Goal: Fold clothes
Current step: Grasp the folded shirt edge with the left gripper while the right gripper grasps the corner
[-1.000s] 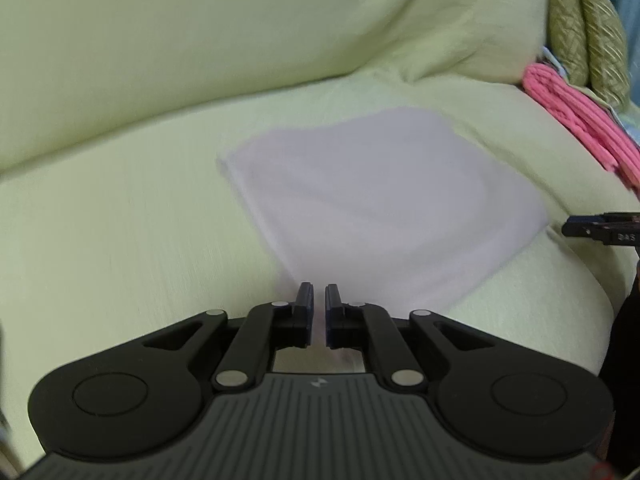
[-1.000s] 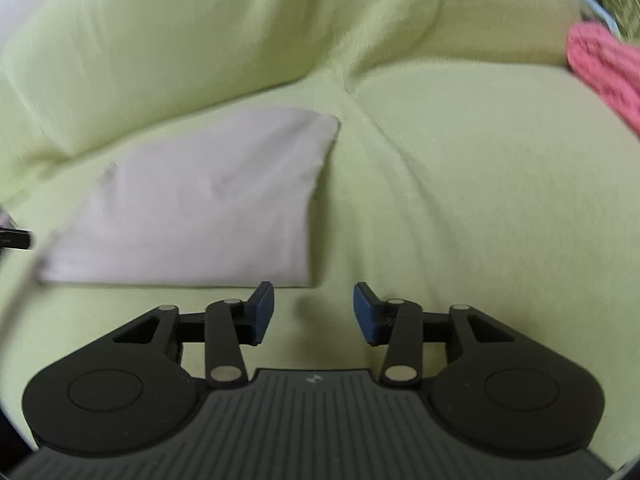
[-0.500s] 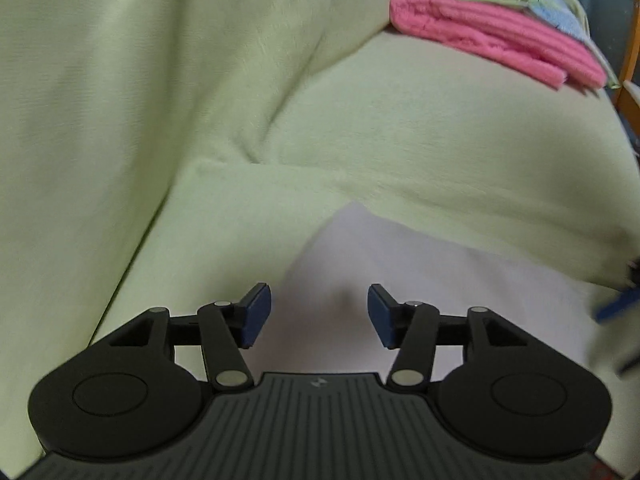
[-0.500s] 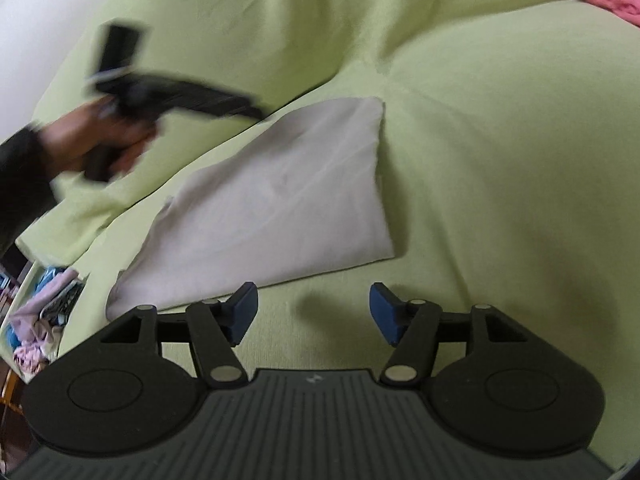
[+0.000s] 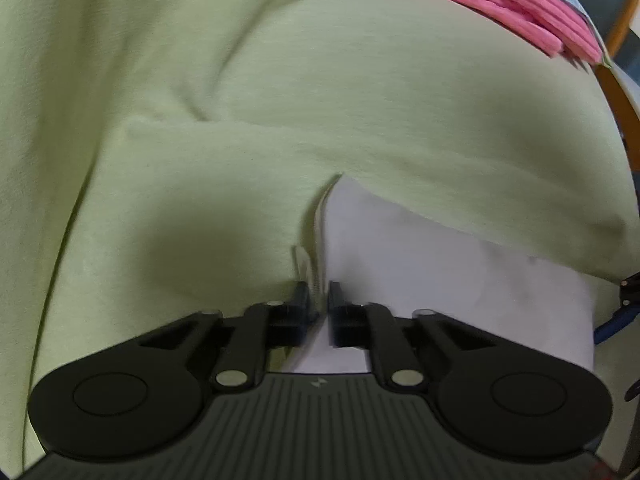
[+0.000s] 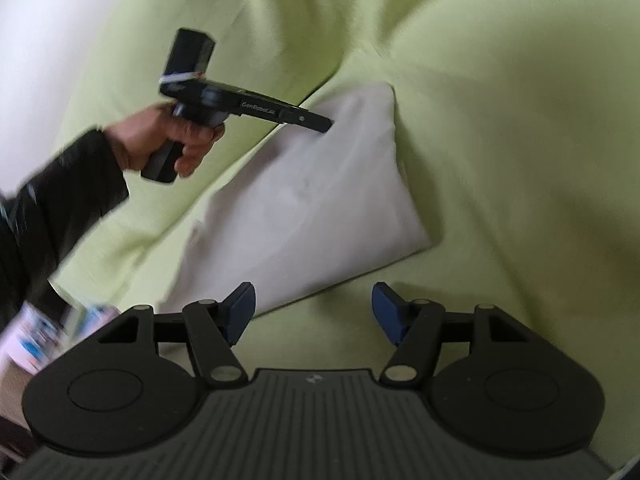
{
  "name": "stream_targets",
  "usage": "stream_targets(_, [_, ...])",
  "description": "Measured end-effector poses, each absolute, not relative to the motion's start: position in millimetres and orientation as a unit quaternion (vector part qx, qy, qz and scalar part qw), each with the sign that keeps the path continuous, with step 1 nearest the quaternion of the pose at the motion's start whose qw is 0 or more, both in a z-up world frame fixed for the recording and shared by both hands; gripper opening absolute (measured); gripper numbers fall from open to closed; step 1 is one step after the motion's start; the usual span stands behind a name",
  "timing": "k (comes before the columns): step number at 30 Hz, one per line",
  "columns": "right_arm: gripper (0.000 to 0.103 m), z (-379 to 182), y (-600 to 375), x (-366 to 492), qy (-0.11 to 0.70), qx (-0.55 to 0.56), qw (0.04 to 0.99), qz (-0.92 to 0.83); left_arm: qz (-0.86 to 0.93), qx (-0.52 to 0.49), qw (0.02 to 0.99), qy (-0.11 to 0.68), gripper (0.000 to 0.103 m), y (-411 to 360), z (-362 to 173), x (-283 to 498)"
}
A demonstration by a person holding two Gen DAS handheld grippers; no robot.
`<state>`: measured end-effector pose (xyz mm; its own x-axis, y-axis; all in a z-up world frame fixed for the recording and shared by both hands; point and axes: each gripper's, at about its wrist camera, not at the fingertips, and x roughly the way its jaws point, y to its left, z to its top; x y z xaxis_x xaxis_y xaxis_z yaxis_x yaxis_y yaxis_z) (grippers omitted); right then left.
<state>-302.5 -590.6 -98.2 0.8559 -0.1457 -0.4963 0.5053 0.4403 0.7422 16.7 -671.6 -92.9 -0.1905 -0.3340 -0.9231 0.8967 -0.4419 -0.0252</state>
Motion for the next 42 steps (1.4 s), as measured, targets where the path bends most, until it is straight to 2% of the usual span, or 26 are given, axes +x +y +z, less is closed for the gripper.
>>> stream_targets(5, [0.074, -105.4, -592.4, -303.7, 0.146, 0.543, 0.801, -0.206, -0.715, 0.443, 0.451, 0.297, 0.006, -658.8, -89.4, 21.0])
stream_targets(10, [0.070, -109.9, -595.4, -308.1, 0.103, 0.556, 0.778, -0.275, -0.724, 0.404, 0.461, 0.316, 0.006, -649.6, -87.9, 34.6])
stream_targets(14, [0.079, -116.0, -594.4, -295.7, 0.066, 0.577, 0.773, -0.256, -0.728, 0.390, 0.461, 0.326, 0.006, -649.4, -90.9, 40.6])
stream_targets(16, [0.079, -116.5, -594.2, -289.5, 0.054, 0.586, 0.771, -0.243, -0.729, 0.384, 0.462, 0.327, 0.006, -649.0, -92.0, 42.2])
stream_targets(21, [0.064, -115.0, -609.9, -283.0, 0.055, 0.582, 0.762, -0.279, -0.732, 0.376, 0.464, 0.329, 0.006, -646.9, -91.7, 45.3])
stream_targets(22, [0.056, -113.6, -612.2, -279.1, 0.065, 0.574, 0.765, -0.284, -0.732, 0.375, 0.465, 0.328, 0.006, -646.7, -91.7, 45.3])
stream_targets(23, [0.039, -112.7, -614.0, -276.4, 0.072, 0.570, 0.767, -0.288, -0.732, 0.373, 0.466, 0.328, 0.006, -646.4, -92.0, 45.5])
stream_targets(24, [0.029, -113.5, -616.0, -275.0, 0.076, 0.572, 0.764, -0.288, -0.732, 0.371, 0.468, 0.327, 0.006, -646.0, -92.3, 45.8])
stream_targets(25, [0.013, -116.0, -618.2, -275.5, 0.078, 0.579, 0.760, -0.286, -0.732, 0.367, 0.472, 0.327, 0.006, -644.4, -91.8, 46.3])
stream_targets(26, [0.009, -117.8, -621.1, -277.1, 0.078, 0.584, 0.757, -0.282, -0.732, 0.361, 0.477, 0.327, 0.006, -641.6, -90.4, 46.9])
stream_targets(30, [0.006, -97.7, -634.6, -281.1, 0.074, 0.557, 0.786, -0.260, -0.728, 0.329, 0.510, 0.320, 0.004, -623.2, -74.7, 53.4])
stream_targets(34, [0.006, -39.9, -662.2, -275.3, 0.072, 0.470, 0.846, -0.243, -0.724, 0.248, 0.568, 0.303, 0.004, -588.3, -19.8, 77.6])
stream_targets(42, [0.005, 124.4, -679.5, -245.1, 0.078, 0.162, 0.962, -0.205, -0.705, 0.077, 0.664, 0.237, 0.004, -469.0, 109.9, 102.4])
